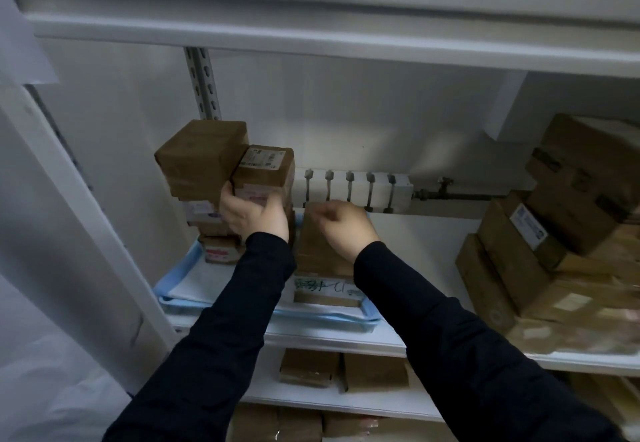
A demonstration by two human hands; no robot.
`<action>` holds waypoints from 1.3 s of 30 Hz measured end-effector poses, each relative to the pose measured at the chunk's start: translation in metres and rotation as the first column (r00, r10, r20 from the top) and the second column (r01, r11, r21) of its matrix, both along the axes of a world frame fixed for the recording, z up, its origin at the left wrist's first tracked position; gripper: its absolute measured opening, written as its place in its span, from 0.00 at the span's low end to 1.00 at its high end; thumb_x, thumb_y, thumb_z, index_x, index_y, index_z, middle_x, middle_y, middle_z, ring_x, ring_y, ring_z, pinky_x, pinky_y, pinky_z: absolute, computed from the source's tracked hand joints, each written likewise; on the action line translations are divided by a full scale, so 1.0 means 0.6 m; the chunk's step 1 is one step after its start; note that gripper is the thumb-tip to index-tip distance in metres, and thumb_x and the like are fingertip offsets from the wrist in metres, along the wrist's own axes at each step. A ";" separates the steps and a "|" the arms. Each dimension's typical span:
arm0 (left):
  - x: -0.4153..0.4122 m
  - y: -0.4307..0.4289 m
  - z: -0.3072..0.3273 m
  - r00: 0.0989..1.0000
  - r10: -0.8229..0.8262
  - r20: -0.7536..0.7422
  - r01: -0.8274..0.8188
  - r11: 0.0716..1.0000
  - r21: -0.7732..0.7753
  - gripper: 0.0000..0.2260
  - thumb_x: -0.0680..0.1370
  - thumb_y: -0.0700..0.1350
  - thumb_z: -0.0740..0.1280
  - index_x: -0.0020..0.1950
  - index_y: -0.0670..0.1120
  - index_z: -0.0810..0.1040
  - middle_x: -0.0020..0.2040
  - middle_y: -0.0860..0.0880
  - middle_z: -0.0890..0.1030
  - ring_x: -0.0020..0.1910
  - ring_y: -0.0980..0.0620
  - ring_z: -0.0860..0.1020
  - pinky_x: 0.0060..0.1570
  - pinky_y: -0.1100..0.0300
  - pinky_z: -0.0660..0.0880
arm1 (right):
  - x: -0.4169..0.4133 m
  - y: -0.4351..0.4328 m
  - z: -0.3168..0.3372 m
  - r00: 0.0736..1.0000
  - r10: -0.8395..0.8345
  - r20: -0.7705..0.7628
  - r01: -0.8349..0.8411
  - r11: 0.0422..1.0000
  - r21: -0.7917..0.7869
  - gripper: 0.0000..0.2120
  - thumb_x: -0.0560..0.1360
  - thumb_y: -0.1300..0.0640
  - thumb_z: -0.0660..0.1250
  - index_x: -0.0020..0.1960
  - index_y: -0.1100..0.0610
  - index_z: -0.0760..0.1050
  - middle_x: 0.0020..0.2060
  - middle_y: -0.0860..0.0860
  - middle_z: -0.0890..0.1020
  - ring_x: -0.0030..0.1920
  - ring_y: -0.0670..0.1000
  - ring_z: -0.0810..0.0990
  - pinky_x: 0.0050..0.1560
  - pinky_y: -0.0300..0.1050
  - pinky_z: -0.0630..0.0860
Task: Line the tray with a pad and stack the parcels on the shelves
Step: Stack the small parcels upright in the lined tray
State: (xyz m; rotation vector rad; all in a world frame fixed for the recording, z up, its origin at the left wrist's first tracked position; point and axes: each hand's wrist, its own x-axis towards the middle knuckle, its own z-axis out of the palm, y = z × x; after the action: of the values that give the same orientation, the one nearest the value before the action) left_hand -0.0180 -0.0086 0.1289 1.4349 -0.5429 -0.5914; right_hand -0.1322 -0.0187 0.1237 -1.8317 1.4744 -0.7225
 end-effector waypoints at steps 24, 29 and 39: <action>-0.429 0.021 0.065 0.499 -0.789 -0.360 0.838 0.545 -0.034 0.12 0.83 0.49 0.52 0.43 0.50 0.71 0.41 0.51 0.74 0.38 0.54 0.74 0.35 0.59 0.73 | -0.360 0.083 0.090 0.788 -0.597 -0.152 0.188 0.467 -0.864 0.14 0.68 0.57 0.59 0.46 0.56 0.82 0.45 0.52 0.84 0.49 0.58 0.81 0.55 0.49 0.66; -0.486 0.038 0.098 0.427 -0.761 -0.489 0.857 0.513 -0.050 0.15 0.77 0.57 0.61 0.55 0.49 0.79 0.48 0.49 0.81 0.43 0.51 0.79 0.40 0.57 0.76 | -0.418 0.089 0.108 0.665 -0.746 -0.029 0.327 0.326 -0.887 0.16 0.68 0.53 0.63 0.53 0.55 0.80 0.56 0.56 0.81 0.62 0.60 0.76 0.68 0.54 0.56; -0.556 0.047 0.137 0.465 -0.803 -0.372 0.871 0.491 0.029 0.32 0.72 0.64 0.65 0.73 0.55 0.62 0.74 0.44 0.62 0.70 0.40 0.63 0.63 0.40 0.66 | -0.544 0.105 0.140 0.548 -0.829 0.111 0.748 0.427 -0.507 0.24 0.77 0.47 0.59 0.70 0.53 0.66 0.70 0.53 0.69 0.73 0.55 0.61 0.74 0.58 0.45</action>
State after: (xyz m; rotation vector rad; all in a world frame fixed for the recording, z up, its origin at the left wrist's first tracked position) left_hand -0.3518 0.0195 0.2112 1.1438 -0.9673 -1.7204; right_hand -0.4583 0.0445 0.2077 -1.4294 2.5030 -1.5850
